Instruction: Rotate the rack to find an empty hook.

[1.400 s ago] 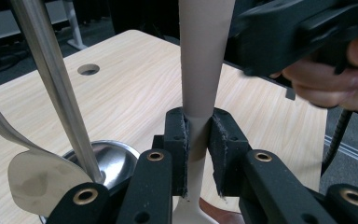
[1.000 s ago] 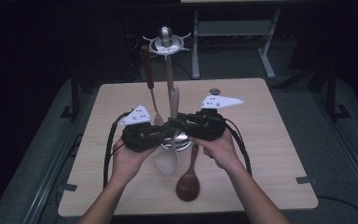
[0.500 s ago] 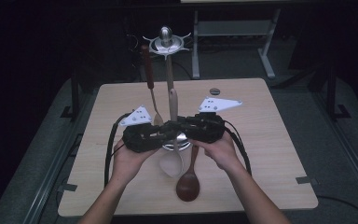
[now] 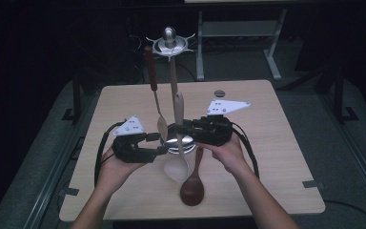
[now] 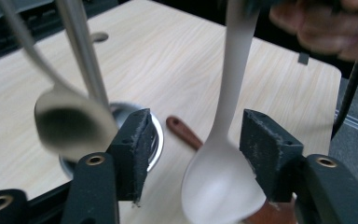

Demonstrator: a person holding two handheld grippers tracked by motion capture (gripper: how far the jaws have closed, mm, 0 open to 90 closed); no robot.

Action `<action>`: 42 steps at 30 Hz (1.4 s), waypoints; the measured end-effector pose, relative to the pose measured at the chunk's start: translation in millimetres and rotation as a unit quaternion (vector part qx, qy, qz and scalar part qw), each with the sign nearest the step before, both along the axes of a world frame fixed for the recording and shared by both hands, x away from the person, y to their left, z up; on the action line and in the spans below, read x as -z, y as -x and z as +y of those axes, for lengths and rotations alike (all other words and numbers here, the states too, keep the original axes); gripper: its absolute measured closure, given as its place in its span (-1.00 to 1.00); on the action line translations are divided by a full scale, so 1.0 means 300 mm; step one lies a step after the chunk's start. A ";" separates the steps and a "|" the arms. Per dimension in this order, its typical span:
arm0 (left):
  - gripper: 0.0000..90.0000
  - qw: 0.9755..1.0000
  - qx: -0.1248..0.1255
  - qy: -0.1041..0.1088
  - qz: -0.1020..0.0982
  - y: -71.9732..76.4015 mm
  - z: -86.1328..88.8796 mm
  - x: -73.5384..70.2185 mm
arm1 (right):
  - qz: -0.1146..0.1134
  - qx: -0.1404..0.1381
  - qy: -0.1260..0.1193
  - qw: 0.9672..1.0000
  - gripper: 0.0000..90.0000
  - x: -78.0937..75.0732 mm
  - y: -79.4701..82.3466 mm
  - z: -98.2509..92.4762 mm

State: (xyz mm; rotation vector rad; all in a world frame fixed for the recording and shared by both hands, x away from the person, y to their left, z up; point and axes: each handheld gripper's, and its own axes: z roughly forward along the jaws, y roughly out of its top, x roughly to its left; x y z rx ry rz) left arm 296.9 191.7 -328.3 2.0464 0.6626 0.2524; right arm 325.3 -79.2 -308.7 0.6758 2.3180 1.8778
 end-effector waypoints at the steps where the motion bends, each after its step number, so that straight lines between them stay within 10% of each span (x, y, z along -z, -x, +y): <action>1: -0.06 1.000 0.001 0.001 0.004 0.002 0.011 0.007 | -0.001 -0.003 -0.003 1.000 0.70 -0.001 -0.003 -0.001; 27: -0.60 0.998 0.015 -0.045 0.048 0.071 0.192 0.269 | -0.049 -0.092 -0.004 0.995 0.70 -0.178 -0.129 0.018; 42: -0.60 0.997 0.009 -0.051 0.050 0.069 0.192 0.290 | -0.034 -0.104 -0.018 0.994 0.70 -0.199 -0.195 0.046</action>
